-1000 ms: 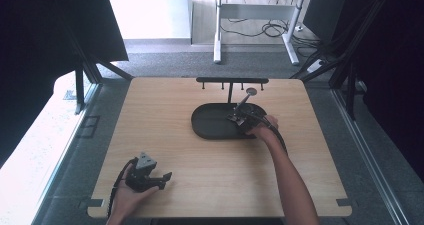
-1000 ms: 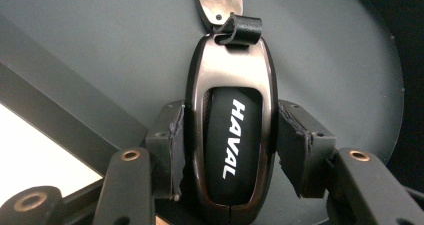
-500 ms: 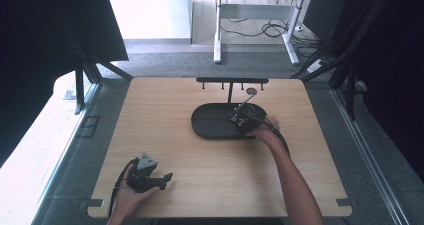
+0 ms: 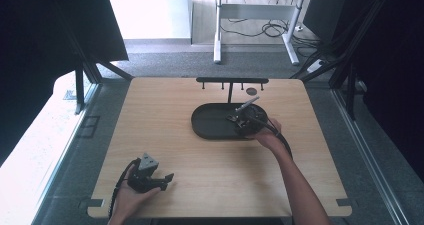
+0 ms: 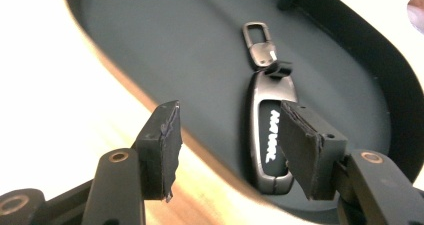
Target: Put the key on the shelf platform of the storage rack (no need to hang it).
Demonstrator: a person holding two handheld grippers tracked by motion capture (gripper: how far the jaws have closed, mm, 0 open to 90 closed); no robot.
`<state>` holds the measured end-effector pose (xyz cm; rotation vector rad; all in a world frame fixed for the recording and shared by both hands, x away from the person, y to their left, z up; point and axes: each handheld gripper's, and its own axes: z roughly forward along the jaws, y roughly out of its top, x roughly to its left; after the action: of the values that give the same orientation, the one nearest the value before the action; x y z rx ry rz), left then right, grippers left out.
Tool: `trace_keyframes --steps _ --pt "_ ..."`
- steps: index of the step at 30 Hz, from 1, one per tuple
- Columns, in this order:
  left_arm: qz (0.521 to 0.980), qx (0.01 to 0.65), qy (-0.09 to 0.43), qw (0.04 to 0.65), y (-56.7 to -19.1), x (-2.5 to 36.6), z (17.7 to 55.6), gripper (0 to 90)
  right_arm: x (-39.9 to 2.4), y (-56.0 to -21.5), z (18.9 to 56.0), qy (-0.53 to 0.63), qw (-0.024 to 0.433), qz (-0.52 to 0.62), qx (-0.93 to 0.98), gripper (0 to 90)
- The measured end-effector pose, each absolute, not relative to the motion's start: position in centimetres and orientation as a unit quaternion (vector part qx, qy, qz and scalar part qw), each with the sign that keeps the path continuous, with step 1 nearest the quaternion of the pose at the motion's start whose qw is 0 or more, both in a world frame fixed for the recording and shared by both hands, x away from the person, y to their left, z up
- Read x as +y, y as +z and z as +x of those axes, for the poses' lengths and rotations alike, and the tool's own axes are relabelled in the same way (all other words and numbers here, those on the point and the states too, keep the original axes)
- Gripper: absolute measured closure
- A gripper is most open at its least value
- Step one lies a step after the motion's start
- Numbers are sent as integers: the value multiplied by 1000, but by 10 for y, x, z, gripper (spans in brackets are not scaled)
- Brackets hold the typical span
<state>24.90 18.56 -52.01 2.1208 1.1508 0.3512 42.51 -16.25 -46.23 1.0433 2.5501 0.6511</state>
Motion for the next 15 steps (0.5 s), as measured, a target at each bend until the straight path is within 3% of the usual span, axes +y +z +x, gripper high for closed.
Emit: trace_keyframes --steps 15 --pt "820 440 135 339 -522 182 249 287 -178 -466 383 281 134 338 888 463"
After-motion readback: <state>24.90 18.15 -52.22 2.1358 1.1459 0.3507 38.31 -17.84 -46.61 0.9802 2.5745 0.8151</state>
